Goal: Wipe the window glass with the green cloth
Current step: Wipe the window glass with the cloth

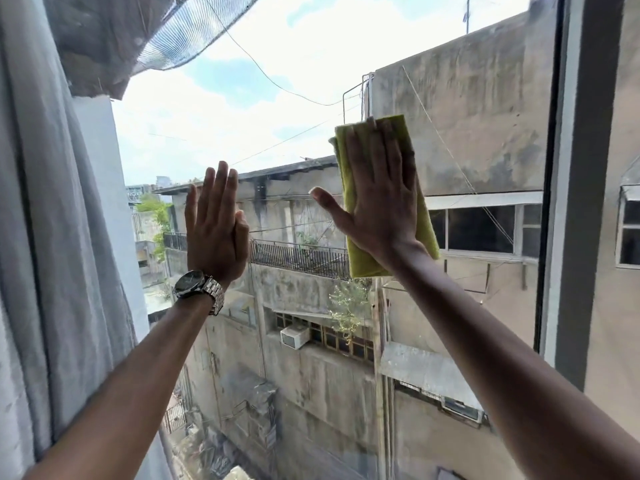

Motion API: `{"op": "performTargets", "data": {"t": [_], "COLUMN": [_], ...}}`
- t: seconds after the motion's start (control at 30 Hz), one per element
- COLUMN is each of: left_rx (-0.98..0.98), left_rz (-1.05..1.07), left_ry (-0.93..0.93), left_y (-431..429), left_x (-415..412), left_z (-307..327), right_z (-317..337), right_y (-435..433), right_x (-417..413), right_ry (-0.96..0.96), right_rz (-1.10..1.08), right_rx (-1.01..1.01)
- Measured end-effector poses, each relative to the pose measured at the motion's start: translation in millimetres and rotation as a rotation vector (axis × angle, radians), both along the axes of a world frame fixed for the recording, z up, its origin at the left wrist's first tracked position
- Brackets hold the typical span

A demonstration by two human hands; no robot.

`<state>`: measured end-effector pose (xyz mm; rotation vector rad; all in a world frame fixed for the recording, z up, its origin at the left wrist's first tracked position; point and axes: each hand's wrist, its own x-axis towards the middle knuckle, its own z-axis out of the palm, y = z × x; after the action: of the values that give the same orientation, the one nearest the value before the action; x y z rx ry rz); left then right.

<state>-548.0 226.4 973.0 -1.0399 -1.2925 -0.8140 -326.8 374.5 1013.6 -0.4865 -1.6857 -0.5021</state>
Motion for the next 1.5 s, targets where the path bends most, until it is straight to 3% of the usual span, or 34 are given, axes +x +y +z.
{"op": "performTargets", "data": {"t": [0.17, 0.33, 0.57, 0.8, 1.03, 1.23, 1.37, 1.5], "left_rx": [-0.007, -0.014, -0.027, -0.025, -0.015, -0.035, -0.148, -0.296], "left_rz": [0.006, 0.017, 0.016, 0.010, 0.014, 0.042, 0.174, 0.201], "left_ry": [0.016, 0.020, 0.006, 0.004, 0.012, -0.019, -0.147, -0.359], "left_y": [-1, 0, 0, -2, 1, 0, -10, -27], "left_x": [-4, -7, -8, -4, -6, -8, 17, 61], "left_z": [0, 1, 1, 2, 1, 1, 2, 11], "right_z": [-6, -84, -128, -95, -46, -16, 3, 45], "right_y": [-39, -46, 10, 63, 51, -7, -42, -54], "right_x": [-54, -62, -1, 65, 54, -2, 2, 37], "right_ry": [-0.083, -0.302, -0.514, -0.529, -0.305, -0.033, -0.133, -0.394], "right_rz": [0.061, 0.099, -0.030, -0.105, -0.087, -0.025, 0.133, 0.104], "right_rx": [0.062, 0.174, 0.350, 0.409, 0.308, -0.006, -0.175, -0.245]}}
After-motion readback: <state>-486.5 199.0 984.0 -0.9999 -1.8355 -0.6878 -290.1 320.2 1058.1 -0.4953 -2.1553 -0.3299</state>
